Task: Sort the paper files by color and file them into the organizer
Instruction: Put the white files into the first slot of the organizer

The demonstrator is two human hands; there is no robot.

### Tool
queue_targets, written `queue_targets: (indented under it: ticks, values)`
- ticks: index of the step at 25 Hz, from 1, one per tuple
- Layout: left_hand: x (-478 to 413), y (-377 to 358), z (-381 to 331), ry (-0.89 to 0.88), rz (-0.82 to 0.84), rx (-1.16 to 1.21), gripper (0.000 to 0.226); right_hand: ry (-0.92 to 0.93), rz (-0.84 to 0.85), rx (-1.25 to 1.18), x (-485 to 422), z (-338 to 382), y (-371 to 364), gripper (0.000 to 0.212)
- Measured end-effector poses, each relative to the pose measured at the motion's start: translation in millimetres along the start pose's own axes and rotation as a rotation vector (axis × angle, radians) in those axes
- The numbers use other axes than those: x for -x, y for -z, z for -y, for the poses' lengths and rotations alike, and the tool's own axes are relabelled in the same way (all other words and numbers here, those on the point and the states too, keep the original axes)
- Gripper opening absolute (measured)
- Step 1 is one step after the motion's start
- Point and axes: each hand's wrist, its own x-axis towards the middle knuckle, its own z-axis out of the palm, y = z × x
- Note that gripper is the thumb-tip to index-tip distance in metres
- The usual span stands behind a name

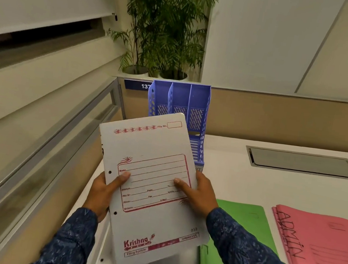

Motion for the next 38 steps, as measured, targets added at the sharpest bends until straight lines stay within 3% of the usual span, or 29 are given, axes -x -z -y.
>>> queue_targets:
  ticks: [3,6,10,12,18,23,26,30,38]
  values:
    - [-17,-3,-35,-0.138,-0.073,0.007,0.042,0.023,0.065,0.121,-32,19,-1,0.075]
    - [-34,-5,-74,-0.313,-0.202,0.045,0.030,0.026,-0.004,0.201,-60,32,-9,0.109]
    - [-61,-10,-124,-0.522,-0.433,0.057,0.021,0.182,0.038,0.246,-86,38,-33,0.090]
    - [-79,-14,-140,-0.588,-0.494,0.034,0.025,0.216,0.091,0.242,-97,37,-49,0.090]
    - [-129,-43,-139,-0.723,-0.525,-0.093,0.035,0.253,0.199,0.247,-139,32,-83,0.098]
    - [-162,-73,-119,-0.783,-0.519,-0.123,0.048,0.229,0.163,0.313,-168,18,-95,0.104]
    - [-179,-83,-100,-0.790,-0.518,-0.121,0.050,0.171,0.140,0.384,-184,4,-95,0.106]
    - [-199,-85,-74,-0.748,-0.515,-0.042,0.056,0.097,0.089,0.476,-194,-18,-97,0.092]
    - [-218,-84,-41,-0.677,-0.476,-0.049,0.059,0.143,0.033,0.615,-198,-44,-99,0.075]
